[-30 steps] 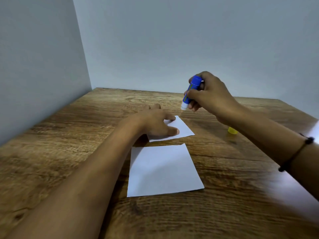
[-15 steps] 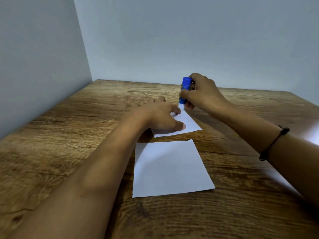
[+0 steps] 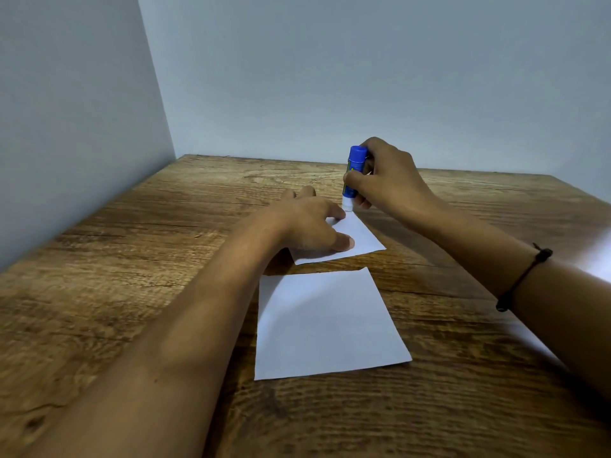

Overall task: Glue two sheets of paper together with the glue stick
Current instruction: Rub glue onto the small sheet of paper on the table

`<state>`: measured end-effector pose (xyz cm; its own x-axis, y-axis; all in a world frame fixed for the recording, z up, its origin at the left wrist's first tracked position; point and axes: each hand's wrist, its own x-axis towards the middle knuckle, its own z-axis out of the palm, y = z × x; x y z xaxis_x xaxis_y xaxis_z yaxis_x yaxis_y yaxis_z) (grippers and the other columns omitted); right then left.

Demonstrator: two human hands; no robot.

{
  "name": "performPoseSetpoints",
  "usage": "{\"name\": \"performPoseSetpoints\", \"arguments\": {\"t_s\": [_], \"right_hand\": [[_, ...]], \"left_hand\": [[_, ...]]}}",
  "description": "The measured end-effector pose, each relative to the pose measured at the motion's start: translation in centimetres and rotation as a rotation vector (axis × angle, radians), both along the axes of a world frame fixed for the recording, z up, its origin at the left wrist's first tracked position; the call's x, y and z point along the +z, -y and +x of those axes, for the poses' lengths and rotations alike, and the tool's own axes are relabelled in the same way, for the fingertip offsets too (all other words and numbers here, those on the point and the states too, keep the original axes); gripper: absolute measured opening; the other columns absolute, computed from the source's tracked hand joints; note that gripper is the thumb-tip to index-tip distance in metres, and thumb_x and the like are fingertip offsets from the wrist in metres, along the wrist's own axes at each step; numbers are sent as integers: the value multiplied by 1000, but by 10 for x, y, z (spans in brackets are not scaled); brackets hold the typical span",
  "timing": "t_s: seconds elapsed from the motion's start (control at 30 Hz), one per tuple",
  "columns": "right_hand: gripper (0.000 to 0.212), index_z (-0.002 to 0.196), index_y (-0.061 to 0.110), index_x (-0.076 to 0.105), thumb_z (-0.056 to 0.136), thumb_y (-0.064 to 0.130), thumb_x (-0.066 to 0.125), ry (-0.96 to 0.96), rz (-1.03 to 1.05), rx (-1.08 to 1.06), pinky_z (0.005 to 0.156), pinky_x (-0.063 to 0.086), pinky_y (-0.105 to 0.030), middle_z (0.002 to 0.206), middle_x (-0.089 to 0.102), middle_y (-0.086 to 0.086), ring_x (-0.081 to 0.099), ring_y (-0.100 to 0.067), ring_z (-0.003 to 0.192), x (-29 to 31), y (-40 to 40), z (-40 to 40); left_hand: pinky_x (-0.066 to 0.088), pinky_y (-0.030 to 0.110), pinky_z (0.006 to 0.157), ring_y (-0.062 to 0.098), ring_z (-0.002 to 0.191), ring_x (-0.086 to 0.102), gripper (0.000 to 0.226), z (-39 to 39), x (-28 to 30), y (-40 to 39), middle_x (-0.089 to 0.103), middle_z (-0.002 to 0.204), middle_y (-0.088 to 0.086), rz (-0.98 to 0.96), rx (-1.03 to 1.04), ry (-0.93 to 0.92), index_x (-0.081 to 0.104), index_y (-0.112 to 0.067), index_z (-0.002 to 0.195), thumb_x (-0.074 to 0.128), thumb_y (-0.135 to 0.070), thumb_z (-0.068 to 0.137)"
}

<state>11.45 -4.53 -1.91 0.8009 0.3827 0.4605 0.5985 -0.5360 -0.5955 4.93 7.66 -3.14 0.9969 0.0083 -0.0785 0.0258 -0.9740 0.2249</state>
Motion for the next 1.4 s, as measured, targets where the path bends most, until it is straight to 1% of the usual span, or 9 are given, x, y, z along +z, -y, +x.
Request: {"name": "performPoseSetpoints", "arguments": {"t_s": [0.23, 0.43, 0.6, 0.73, 0.9, 1.13, 1.23, 1.33, 1.4], "right_hand": [[23, 102, 5, 50, 81, 11, 57, -14, 0, 0, 79, 52, -49, 93, 61, -17, 63, -36, 84, -2, 2, 2], [19, 97, 9, 49, 81, 13, 58, -1, -34, -1, 76, 52, -44, 78, 51, -2, 60, -30, 78, -4, 1, 1], [22, 100, 5, 52, 80, 12, 58, -2, -34, 9, 78, 52, -51, 85, 57, -11, 63, -35, 82, -2, 6, -4], [23, 100, 4, 52, 79, 12, 58, -3, -45, 5, 76, 53, -50, 87, 59, -15, 63, -36, 81, -1, 11, -10], [21, 97, 4, 53, 77, 12, 58, -5, -38, 12, 75, 53, -49, 89, 62, -19, 63, -36, 79, -2, 21, -19], [20, 97, 8, 54, 78, 14, 58, -3, -45, 21, 70, 52, -40, 85, 61, -12, 62, -31, 77, -2, 35, -32], [22, 99, 8, 54, 79, 14, 58, 1, -53, 34, 72, 54, -42, 89, 65, -16, 63, -31, 77, -2, 41, -36], [21, 99, 8, 53, 79, 13, 58, 8, -66, 28, 64, 56, -40, 88, 65, -16, 65, -29, 70, -2, 47, -36], [18, 96, 10, 53, 78, 13, 58, -4, -28, 14, 56, 55, -32, 84, 65, -14, 65, -19, 59, -1, 51, -34]], "left_hand": [[27, 49, 101, 32, 130, 22, 58, -1, 0, 0, 31, 136, 7, 2, 3, 4, 34, -41, 133, 49, -55, 78], [26, 50, 102, 34, 130, 22, 58, -2, 1, 1, 30, 137, 8, 9, 1, 0, 33, -40, 133, 48, -54, 79], [25, 51, 102, 34, 131, 19, 58, -2, 1, 1, 29, 138, 8, 3, 9, -3, 33, -39, 134, 48, -54, 79], [23, 53, 103, 34, 132, 17, 58, -2, 1, 1, 29, 139, 8, 8, 13, -4, 33, -40, 133, 49, -53, 79], [23, 51, 103, 34, 132, 17, 56, -1, -1, 2, 30, 138, 8, 2, 20, 15, 35, -40, 132, 49, -53, 79], [24, 52, 101, 35, 133, 16, 52, -1, -3, 5, 31, 137, 11, 33, 28, 45, 41, -35, 129, 46, -52, 80], [23, 52, 102, 35, 134, 15, 53, -2, -5, 8, 29, 139, 11, 38, 42, 70, 42, -32, 129, 45, -54, 81], [24, 51, 102, 36, 133, 17, 55, 0, -8, 10, 29, 141, 13, 71, 62, 101, 46, -29, 127, 42, -58, 81], [26, 49, 102, 38, 128, 25, 54, 0, -13, 12, 34, 137, 17, 115, 84, 141, 53, -21, 120, 38, -57, 83]]}}
